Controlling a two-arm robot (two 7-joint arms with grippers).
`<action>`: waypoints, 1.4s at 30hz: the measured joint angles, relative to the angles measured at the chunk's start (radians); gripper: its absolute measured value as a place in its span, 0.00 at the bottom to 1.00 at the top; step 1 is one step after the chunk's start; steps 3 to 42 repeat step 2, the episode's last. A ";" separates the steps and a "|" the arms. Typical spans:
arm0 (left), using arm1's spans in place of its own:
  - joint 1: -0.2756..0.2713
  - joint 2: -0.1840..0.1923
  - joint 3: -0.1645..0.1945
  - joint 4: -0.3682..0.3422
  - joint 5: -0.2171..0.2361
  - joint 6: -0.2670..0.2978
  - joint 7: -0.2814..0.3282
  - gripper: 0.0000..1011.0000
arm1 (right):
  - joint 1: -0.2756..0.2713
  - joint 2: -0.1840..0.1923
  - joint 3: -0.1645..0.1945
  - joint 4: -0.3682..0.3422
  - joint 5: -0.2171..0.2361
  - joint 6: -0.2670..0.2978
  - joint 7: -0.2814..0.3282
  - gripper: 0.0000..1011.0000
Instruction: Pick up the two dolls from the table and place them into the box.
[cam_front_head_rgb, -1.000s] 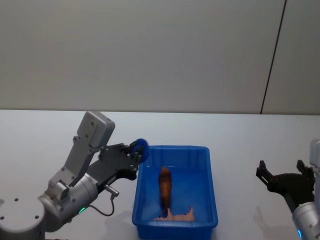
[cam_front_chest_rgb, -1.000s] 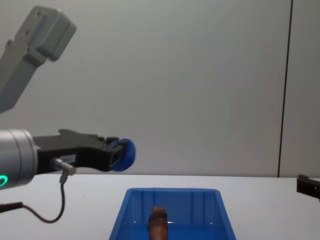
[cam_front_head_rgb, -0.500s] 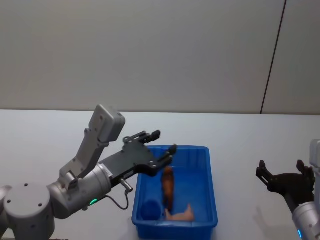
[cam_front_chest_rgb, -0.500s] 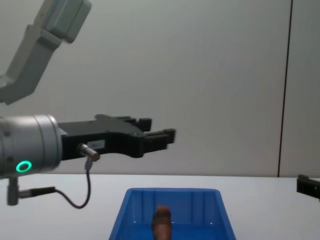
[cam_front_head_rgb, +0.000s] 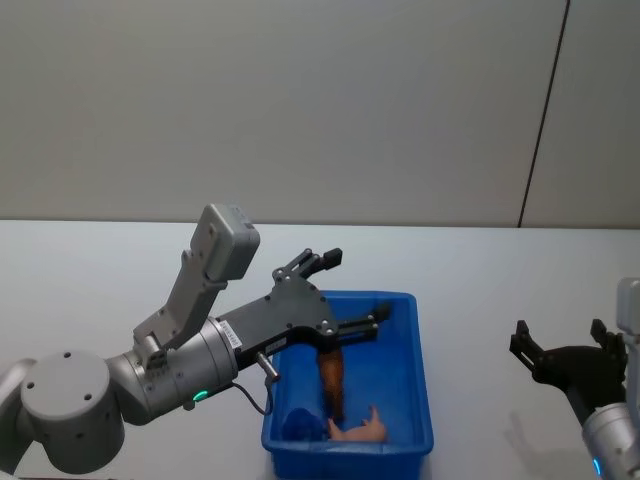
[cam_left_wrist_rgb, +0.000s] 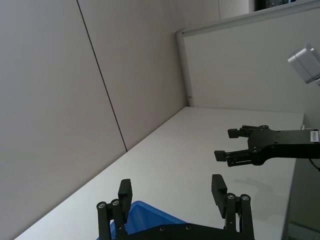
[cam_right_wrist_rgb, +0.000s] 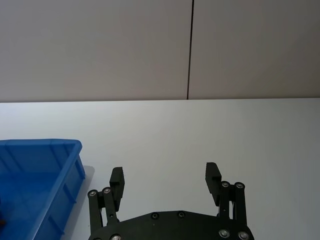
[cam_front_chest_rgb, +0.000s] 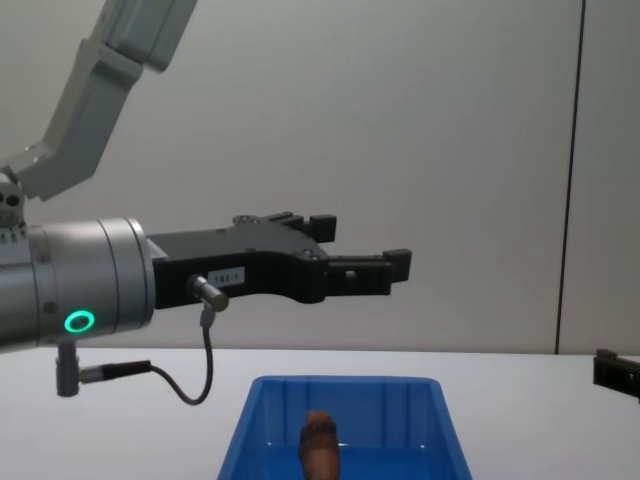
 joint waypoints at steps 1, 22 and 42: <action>-0.001 -0.001 0.000 0.002 -0.001 -0.002 -0.004 0.98 | 0.000 0.000 0.000 0.000 0.000 0.000 0.000 0.99; -0.004 -0.003 0.001 0.006 -0.002 -0.005 -0.010 0.99 | 0.000 0.000 0.000 0.000 0.000 0.000 0.000 0.99; -0.004 -0.003 0.001 0.006 -0.002 -0.005 -0.010 0.99 | 0.000 0.000 0.000 0.000 0.000 0.000 0.000 0.99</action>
